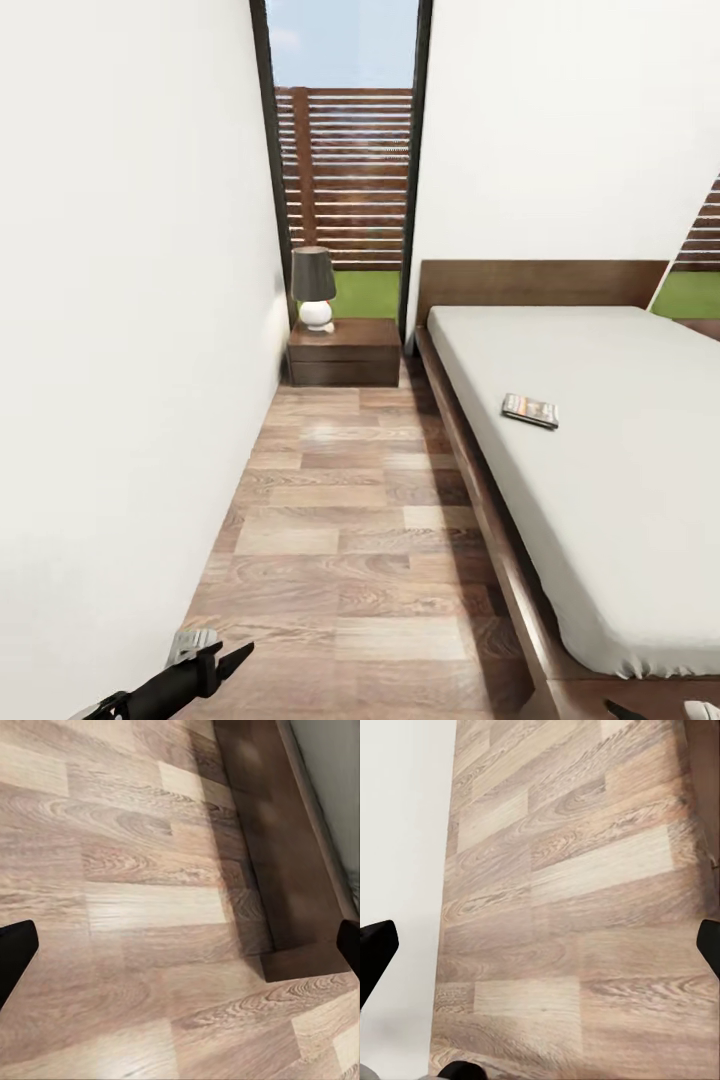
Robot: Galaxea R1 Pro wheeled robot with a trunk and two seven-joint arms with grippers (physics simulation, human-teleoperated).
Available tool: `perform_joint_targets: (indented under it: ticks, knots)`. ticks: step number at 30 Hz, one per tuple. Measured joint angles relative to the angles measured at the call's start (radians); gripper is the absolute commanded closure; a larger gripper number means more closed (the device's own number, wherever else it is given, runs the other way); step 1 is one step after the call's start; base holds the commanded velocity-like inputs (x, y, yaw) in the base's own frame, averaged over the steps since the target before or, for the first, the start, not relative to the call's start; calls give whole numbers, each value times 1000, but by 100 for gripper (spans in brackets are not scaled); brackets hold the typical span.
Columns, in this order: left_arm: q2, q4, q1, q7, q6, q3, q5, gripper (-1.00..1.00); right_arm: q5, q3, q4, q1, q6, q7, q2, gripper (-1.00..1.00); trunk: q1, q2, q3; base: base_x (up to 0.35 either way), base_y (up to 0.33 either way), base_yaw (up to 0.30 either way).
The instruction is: In the bedroom, move the book from the bed onto either nightstand, and place the two sandals side by side next to the bed.
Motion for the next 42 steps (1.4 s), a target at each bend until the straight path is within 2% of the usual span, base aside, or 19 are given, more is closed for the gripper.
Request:
perform_joint_targets:
  ticks: [18, 42]
  knots:
    - [0, 0, 0, 0, -1, 0, 0, -100, 0, 0, 0, 0, 0, 0, 0, -100, 0, 0, 0, 36, 0, 0]
    - [0, 0, 0, -1, -1, 0, 0, -100, 0, 1, 0, 0, 0, 1, 0, -100, 0, 0, 0, 312, 0, 0]
